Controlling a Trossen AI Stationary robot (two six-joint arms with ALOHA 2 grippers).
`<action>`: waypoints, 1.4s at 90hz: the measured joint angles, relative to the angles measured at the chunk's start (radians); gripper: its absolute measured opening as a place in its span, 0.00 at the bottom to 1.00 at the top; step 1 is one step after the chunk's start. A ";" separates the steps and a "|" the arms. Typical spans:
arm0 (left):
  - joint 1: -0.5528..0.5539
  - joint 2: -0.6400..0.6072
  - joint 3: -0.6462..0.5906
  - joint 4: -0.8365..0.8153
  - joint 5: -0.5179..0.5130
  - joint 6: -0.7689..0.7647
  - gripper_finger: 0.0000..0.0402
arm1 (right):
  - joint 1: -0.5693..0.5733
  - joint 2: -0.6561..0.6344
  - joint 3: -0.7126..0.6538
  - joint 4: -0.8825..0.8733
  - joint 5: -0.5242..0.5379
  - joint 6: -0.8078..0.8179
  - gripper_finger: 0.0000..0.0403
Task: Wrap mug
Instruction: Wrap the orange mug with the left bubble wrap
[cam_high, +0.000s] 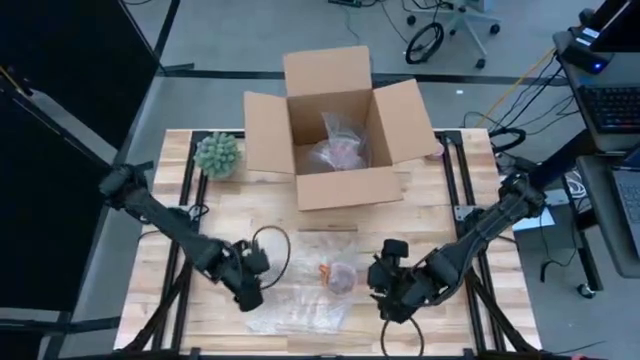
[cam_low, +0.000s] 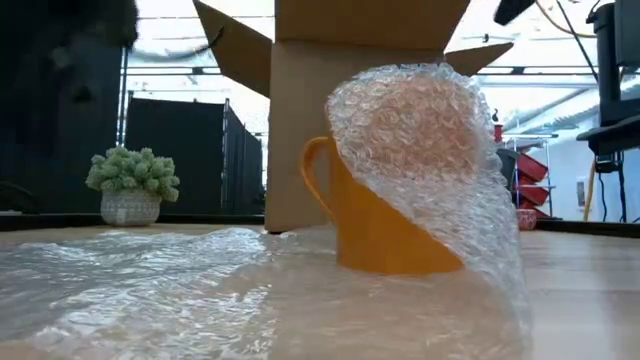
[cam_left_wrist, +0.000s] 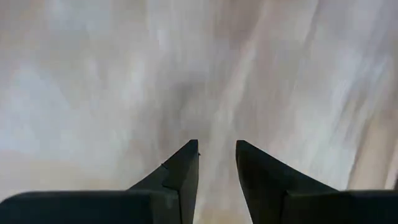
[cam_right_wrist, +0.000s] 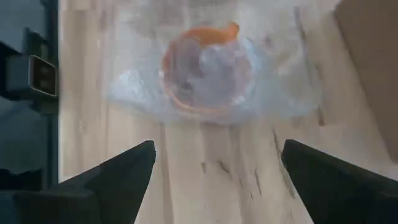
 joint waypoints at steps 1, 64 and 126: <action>-0.003 0.002 -0.004 0.002 0.008 -0.012 0.24 | 0.004 0.000 -0.008 0.008 0.003 0.005 0.85; -0.041 -0.010 -0.321 0.424 -0.108 -0.562 0.53 | 0.052 0.001 -0.295 0.285 0.051 0.135 0.85; -0.035 -0.003 -0.140 0.493 -0.195 -0.290 0.00 | 0.045 0.001 -0.294 0.323 0.096 0.093 0.85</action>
